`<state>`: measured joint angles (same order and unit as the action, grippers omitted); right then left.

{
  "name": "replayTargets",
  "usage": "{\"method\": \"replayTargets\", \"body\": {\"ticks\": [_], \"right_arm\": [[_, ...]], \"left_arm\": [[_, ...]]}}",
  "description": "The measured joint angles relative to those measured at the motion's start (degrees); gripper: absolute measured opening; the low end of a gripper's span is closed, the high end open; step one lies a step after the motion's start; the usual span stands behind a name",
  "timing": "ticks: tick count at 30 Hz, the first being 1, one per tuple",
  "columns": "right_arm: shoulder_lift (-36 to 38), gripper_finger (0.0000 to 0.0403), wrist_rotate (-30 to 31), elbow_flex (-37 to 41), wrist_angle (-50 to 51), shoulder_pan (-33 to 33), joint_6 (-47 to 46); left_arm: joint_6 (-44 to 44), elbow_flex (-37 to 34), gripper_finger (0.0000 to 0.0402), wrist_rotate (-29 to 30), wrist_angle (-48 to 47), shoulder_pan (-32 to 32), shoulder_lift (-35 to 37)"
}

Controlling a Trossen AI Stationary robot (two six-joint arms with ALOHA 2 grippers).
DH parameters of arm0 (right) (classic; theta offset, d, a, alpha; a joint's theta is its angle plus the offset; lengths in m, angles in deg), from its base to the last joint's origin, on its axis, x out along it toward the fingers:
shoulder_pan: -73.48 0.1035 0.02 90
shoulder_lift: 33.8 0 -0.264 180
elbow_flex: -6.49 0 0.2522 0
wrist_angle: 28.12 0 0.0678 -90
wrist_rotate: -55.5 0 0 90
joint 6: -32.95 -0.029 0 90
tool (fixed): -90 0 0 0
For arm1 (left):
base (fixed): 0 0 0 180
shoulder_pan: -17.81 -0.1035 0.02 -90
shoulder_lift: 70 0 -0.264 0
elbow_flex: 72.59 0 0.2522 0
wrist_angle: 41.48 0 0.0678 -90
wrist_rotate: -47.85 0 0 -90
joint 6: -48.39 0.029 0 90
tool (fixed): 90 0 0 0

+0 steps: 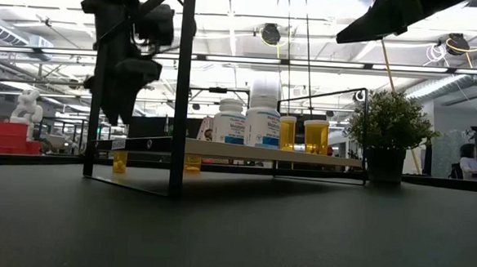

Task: Pick and place medicine bottles onto shelf by color
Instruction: Put the small orange pill bottle on the shelf

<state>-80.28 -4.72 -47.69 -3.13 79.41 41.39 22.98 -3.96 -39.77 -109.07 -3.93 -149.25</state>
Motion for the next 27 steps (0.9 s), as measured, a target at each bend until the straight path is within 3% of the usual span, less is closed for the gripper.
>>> {"method": "replayTargets", "body": {"ticks": [12, 27], "right_arm": [[0.00, 0.0314, -0.02, 0.00, -0.01, 0.00, -0.19], [0.00, 0.0314, -0.02, 0.00, -0.03, 0.00, -0.04]], "left_arm": [[-0.72, 0.02, 0.0269, 3.80, 1.35, -0.87, -2.86], [4.64, 0.07, 0.0269, 0.67, 3.72, -4.45, -7.10]]}}
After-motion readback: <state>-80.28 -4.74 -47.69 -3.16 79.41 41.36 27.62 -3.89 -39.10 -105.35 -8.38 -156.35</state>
